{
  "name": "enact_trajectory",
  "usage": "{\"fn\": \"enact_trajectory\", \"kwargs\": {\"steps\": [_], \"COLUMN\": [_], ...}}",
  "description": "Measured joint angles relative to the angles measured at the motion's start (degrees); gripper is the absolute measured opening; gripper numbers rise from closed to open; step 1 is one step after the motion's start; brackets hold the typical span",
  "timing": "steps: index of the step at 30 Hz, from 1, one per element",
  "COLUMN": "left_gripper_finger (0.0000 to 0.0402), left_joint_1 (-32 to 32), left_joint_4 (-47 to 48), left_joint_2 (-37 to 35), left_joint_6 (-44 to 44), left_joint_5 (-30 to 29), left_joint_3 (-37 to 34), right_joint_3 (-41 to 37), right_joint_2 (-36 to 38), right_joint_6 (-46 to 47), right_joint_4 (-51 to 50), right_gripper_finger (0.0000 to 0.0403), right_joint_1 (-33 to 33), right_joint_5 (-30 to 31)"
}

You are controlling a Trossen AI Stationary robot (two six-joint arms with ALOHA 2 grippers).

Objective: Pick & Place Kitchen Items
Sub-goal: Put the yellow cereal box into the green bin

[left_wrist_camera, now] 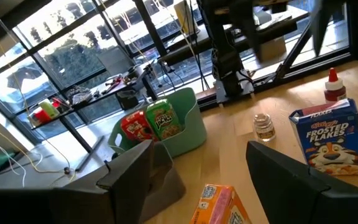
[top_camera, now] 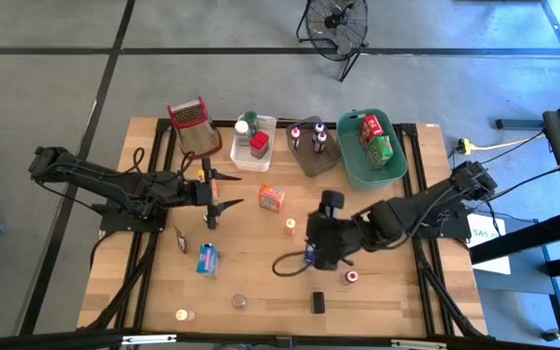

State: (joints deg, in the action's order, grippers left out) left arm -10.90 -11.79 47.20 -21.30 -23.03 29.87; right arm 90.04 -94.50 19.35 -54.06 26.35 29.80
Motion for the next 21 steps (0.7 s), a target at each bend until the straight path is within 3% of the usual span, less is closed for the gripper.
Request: {"fn": "enact_trajectory", "kwargs": {"steps": [7,14,18,21], "left_gripper_finger": [0.0253,0.0253,0.0253,0.0253], "left_joint_1": [0.0,0.0,0.0,0.0], "left_joint_4": [-0.1,0.0,2.5,13.0], "left_joint_2": [0.0,-0.2,-2.1,-4.8], "left_joint_6": [0.0,-0.3,-0.5,1.3], "left_joint_5": [0.0,-0.2,-5.1,-10.7], "left_joint_3": [0.0,0.0,0.1,1.7], "right_joint_3": [0.0,0.0,0.0,0.0], "right_joint_2": [-1.8,-6.1,-8.3,-8.7], "right_joint_6": [-8.5,-11.3,-11.6,-11.4], "right_joint_4": [7.0,9.0,9.8,9.7], "right_gripper_finger": [0.0305,0.0305,0.0305,0.0305], "right_joint_1": [-8.9,-14.6,-16.3,-16.7], "right_joint_5": [-4.3,-4.5,-4.5,-5.0]}}
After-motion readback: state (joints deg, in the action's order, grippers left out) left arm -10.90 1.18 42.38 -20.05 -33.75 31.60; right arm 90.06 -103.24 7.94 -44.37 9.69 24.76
